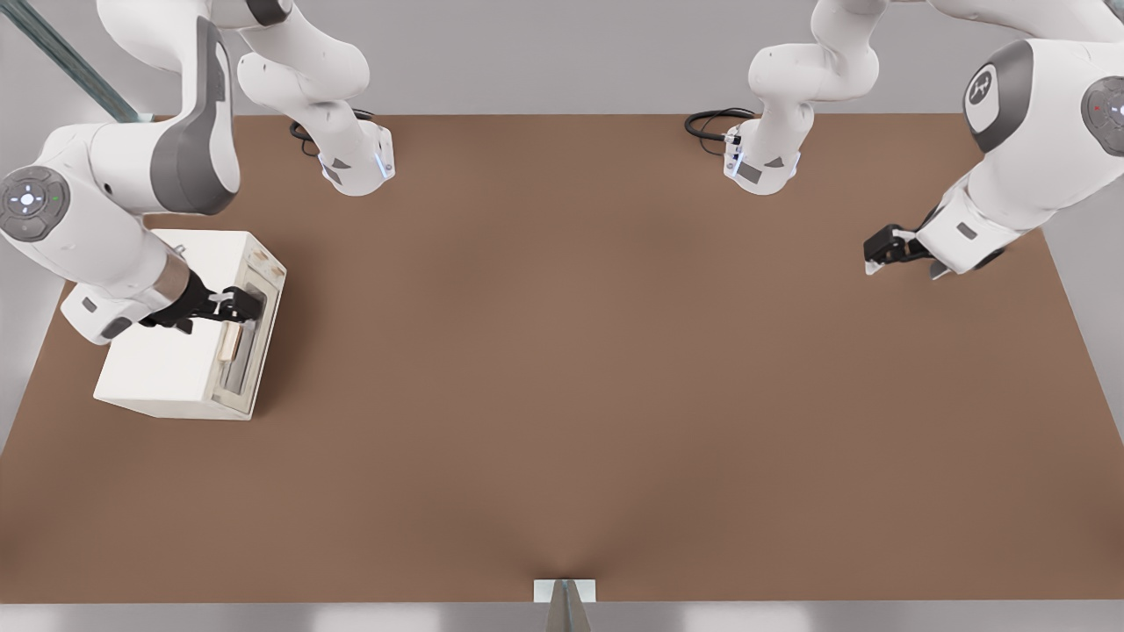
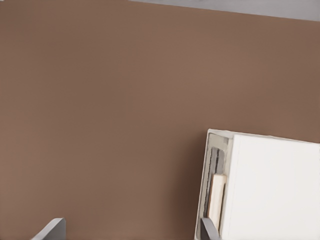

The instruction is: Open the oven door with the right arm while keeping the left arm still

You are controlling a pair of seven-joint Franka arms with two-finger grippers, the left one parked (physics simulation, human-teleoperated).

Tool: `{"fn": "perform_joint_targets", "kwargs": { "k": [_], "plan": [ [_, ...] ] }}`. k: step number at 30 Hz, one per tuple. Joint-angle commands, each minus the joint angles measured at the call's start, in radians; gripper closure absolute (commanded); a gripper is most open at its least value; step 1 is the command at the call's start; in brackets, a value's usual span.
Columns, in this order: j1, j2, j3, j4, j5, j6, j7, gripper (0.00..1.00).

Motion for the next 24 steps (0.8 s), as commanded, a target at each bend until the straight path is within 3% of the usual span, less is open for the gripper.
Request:
{"fn": "perform_joint_targets", "kwargs": {
  "k": [1,3,4,5,6,8,9,11,13,15,18,24],
  "plan": [
    [0.000,0.003,0.000,0.001,-0.001,-0.001,-0.034,0.00],
    [0.000,0.119,0.005,-0.030,-0.009,-0.058,-0.025,0.00],
    [0.009,0.197,0.003,-0.024,-0.027,-0.116,0.062,0.46],
    [0.043,0.269,0.006,0.006,-0.204,-0.146,0.141,0.79],
    [0.077,0.329,0.010,0.007,-0.427,-0.149,0.140,0.79],
    [0.080,0.381,-0.001,0.033,-0.498,-0.150,0.170,0.79],
    [0.106,0.401,-0.001,0.039,-0.576,-0.191,0.294,0.79],
    [0.147,0.421,0.000,0.110,-0.585,-0.334,0.338,0.79],
    [0.189,0.395,0.002,0.036,-0.648,-0.403,0.498,0.79],
    [0.189,0.375,0.002,-0.088,-0.756,-0.380,0.513,0.79],
    [0.203,0.306,0.002,-0.160,-0.777,-0.379,0.510,0.79],
    [0.199,0.309,0.003,-0.274,-0.756,-0.296,0.601,0.79]
  ]
}}
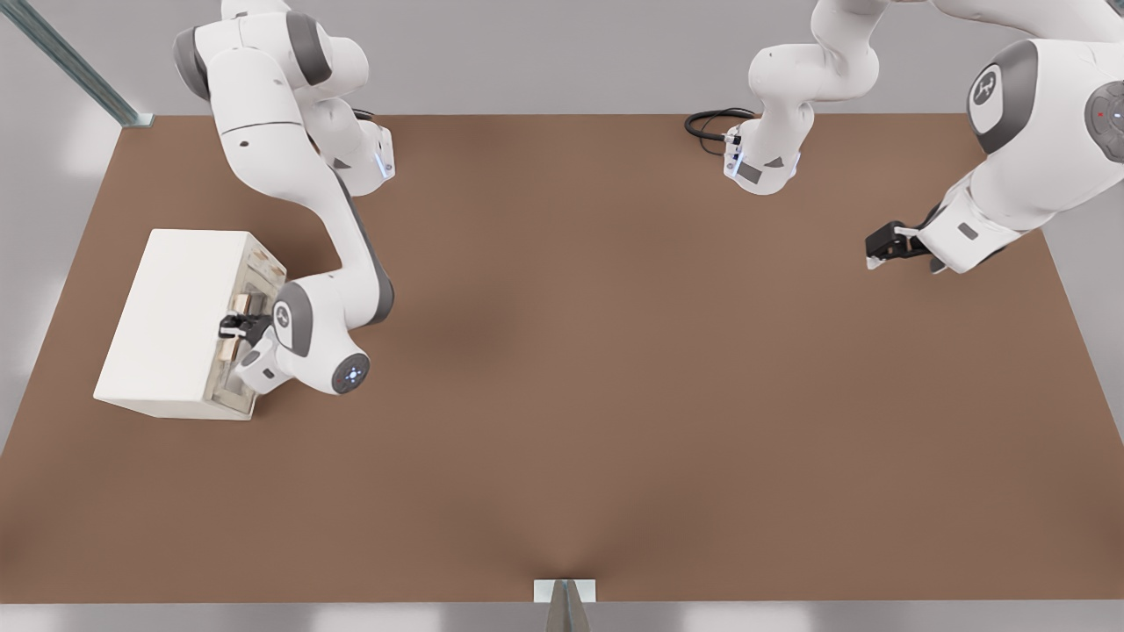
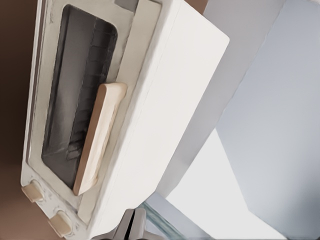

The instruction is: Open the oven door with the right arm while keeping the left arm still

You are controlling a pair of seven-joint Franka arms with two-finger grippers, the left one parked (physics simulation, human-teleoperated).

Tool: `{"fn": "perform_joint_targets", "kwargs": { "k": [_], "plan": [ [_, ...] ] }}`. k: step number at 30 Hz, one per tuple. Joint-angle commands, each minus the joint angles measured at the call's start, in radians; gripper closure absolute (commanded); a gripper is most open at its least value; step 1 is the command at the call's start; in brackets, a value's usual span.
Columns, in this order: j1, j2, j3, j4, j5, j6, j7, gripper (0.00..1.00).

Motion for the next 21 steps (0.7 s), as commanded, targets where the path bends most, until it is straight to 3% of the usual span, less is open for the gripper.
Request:
{"fn": "perform_joint_targets", "kwargs": {
  "k": [1,9,21],
  "plan": [
    [0.002,-0.001,0.000,-0.016,0.005,0.028,0.289,0.79],
    [-0.024,0.008,-0.017,-0.136,0.009,0.194,0.360,0.79],
    [-0.033,-0.017,-0.028,-0.217,0.009,0.177,0.357,0.79]
  ]
}}
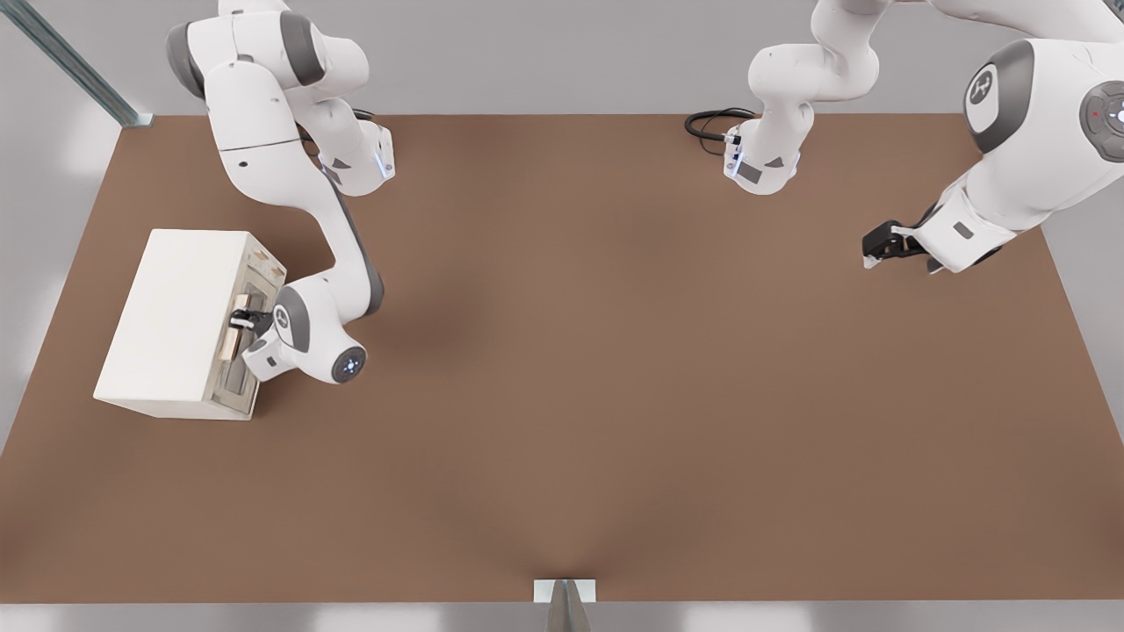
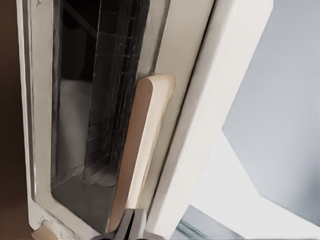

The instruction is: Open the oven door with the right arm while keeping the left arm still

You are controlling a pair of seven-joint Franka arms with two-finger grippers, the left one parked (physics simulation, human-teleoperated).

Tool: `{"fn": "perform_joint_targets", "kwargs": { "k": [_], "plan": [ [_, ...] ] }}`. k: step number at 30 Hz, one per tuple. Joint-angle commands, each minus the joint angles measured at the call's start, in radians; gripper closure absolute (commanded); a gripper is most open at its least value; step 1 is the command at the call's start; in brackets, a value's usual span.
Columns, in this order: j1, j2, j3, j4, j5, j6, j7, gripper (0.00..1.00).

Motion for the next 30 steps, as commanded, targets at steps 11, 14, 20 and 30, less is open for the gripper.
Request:
{"fn": "perform_joint_targets", "kwargs": {
  "k": [11,14,20,30],
  "plan": [
    [0.003,-0.002,0.002,0.019,0.006,0.006,0.116,0.79],
    [0.034,0.009,0.005,0.027,0.075,0.043,0.197,0.79],
    [-0.067,-0.137,-0.006,0.465,0.941,-0.061,-0.155,0.36],
    [-0.087,-0.224,-0.055,0.524,0.905,0.035,-0.392,0.00]
  ]
}}
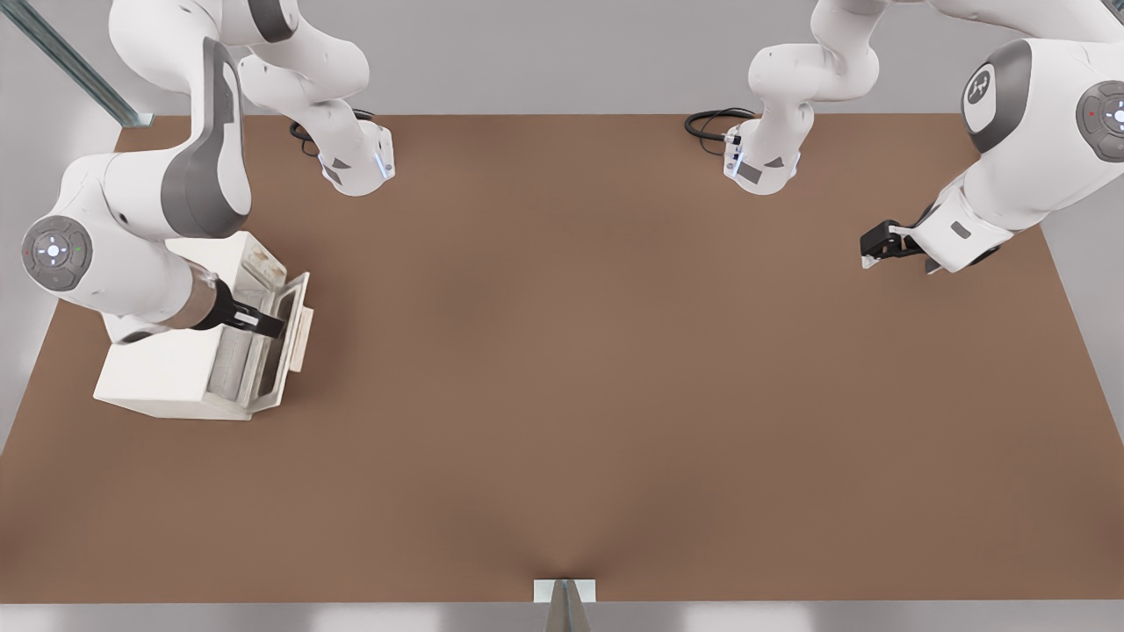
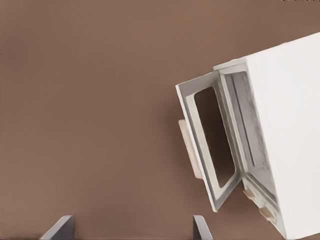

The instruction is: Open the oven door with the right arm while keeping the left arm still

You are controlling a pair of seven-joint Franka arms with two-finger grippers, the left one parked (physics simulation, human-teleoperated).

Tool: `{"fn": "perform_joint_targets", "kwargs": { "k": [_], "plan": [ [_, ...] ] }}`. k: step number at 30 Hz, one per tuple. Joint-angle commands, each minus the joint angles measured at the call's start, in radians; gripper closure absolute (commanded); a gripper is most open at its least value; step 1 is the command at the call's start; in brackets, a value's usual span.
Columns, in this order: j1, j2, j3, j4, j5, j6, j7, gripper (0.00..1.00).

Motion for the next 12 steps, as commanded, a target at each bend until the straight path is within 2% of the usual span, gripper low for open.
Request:
{"fn": "perform_joint_targets", "kwargs": {
  "k": [1,12],
  "plan": [
    [0.001,-0.001,-0.001,0.000,0.029,0.023,-0.257,0.00],
    [0.001,0.002,-0.001,-0.002,0.006,0.025,-0.255,0.00]
  ]
}}
